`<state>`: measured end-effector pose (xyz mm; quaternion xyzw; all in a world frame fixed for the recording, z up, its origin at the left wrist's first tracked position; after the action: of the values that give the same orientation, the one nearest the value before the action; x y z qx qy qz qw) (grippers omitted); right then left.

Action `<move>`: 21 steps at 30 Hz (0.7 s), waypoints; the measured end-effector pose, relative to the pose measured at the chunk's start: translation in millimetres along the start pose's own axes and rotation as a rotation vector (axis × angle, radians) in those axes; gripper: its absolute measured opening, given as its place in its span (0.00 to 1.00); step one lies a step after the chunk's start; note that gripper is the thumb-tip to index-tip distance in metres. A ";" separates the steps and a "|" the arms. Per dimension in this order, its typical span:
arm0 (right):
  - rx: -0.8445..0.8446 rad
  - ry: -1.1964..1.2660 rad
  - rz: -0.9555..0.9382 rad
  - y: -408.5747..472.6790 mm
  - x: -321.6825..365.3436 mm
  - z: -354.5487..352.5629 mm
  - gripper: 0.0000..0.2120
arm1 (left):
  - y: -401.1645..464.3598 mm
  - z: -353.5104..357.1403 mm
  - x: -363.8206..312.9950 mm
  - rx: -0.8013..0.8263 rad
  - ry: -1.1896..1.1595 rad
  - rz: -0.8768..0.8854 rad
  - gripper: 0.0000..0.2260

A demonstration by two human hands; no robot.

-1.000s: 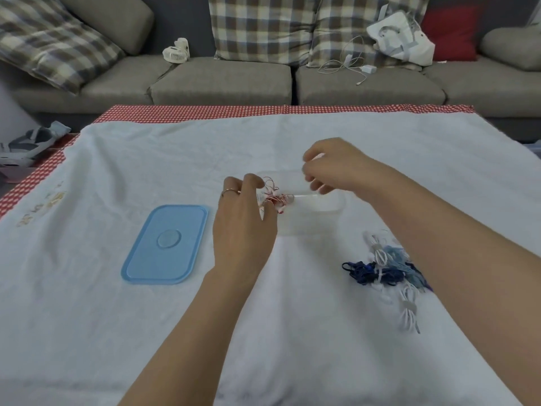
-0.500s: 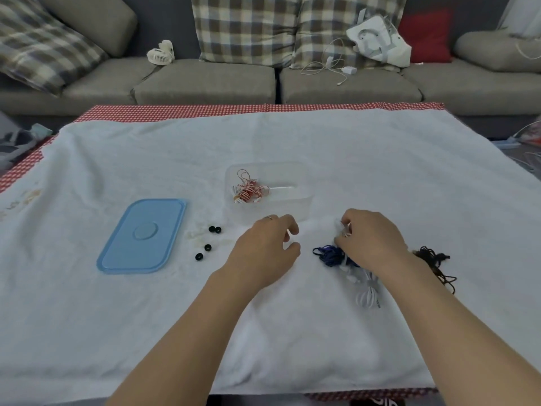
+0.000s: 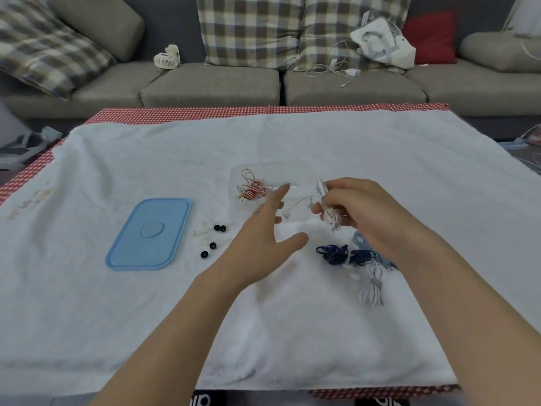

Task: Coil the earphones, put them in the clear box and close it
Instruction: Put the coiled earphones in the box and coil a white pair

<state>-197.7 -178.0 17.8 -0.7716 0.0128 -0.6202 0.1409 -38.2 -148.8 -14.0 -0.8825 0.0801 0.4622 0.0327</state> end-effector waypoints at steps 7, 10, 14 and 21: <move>0.248 0.294 0.147 -7.4 -11.5 38.2 0.15 | -1.9 -0.7 -1.5 0.077 -0.071 -0.004 0.03; 0.272 0.340 0.178 -9.9 -13.5 43.5 0.12 | -4.0 -1.6 -0.3 0.101 -0.131 -0.039 0.06; 0.329 0.424 0.198 -10.5 -14.0 51.5 0.04 | -8.8 -1.5 7.7 0.167 -0.408 -0.160 0.06; 0.190 -0.032 0.062 -2.5 -19.8 48.4 0.10 | -10.0 -18.8 20.0 0.114 -0.411 -0.182 0.05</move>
<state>-156.2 -162.1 -9.8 -0.7637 -0.0243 -0.6017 0.2326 -10.0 -143.7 -19.8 -0.7701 0.0176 0.6221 0.1398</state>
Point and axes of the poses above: each hand's wrist, its own y-axis towards the middle knuckle, its own z-axis out of the palm, x = y × z, the point moved 9 cm from there along y, towards the middle knuckle, and after that the axes turned 2 degrees about x, right-handed, at the moved point
